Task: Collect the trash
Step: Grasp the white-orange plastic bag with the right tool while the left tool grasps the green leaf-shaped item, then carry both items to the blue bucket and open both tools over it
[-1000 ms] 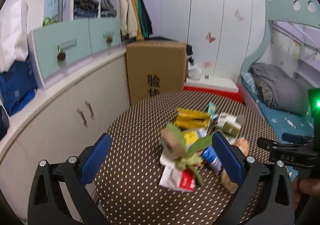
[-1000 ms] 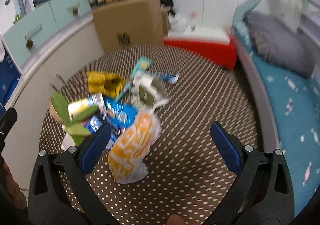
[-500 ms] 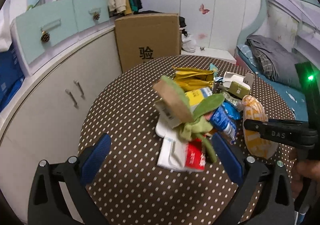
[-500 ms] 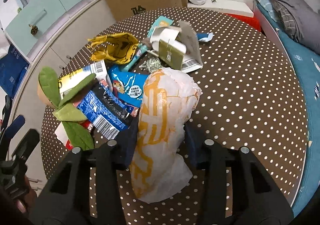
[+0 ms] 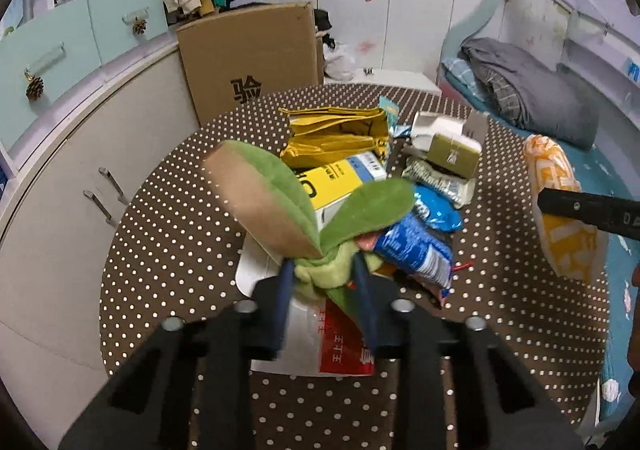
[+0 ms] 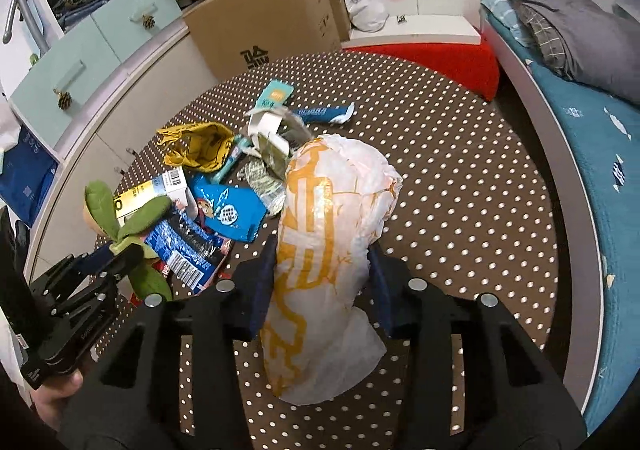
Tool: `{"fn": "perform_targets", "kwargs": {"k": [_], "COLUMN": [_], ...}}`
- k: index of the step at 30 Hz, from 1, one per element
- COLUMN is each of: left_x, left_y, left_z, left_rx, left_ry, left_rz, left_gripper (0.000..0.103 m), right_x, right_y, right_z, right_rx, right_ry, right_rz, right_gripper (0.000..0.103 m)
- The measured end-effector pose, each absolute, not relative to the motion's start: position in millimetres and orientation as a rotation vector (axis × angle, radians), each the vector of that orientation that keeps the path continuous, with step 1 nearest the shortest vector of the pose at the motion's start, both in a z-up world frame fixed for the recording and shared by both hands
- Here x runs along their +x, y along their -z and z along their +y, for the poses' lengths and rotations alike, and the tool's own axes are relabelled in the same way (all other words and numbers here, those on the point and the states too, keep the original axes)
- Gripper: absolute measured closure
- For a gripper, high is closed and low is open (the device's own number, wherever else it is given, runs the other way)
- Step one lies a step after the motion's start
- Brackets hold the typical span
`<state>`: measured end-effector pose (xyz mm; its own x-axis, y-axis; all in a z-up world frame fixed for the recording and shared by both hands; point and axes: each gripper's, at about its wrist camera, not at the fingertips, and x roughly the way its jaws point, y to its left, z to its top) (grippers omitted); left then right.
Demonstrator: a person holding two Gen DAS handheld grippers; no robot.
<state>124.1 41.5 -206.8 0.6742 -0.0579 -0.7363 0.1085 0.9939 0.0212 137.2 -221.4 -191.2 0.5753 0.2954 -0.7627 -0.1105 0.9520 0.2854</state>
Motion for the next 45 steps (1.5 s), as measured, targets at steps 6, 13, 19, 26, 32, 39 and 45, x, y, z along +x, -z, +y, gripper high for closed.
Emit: {"fn": "perform_targets", "kwargs": {"k": [6, 13, 19, 26, 32, 39, 45], "left_x": [110, 93, 89, 106, 128, 156, 177], "left_y": [188, 147, 106, 81, 78, 102, 135], "left_z": [53, 58, 39, -20, -97, -188, -256], "left_rx": [0.042, 0.038, 0.052, 0.093, 0.113, 0.146, 0.187], "left_ry": [0.091, 0.083, 0.122, 0.234, 0.383, 0.526, 0.617], "left_rz": [0.800, 0.729, 0.632, 0.569, 0.567, 0.637, 0.725], "left_gripper": [0.087, 0.087, 0.087, 0.087, 0.087, 0.087, 0.087], "right_x": [135, 129, 124, 119, 118, 133, 151], "right_y": [178, 148, 120, 100, 127, 228, 312], "right_z": [-233, -253, -285, -357, -436, -526, -559], "right_rx": [0.238, 0.266, 0.290, 0.336, 0.446, 0.595, 0.686], "right_ry": [-0.254, -0.272, -0.267, -0.176, -0.055, 0.096, 0.148], "right_rz": [0.890, 0.806, 0.718, 0.639, 0.660, 0.842, 0.986], "right_gripper": [0.061, 0.061, 0.061, 0.061, 0.060, 0.060, 0.059]}}
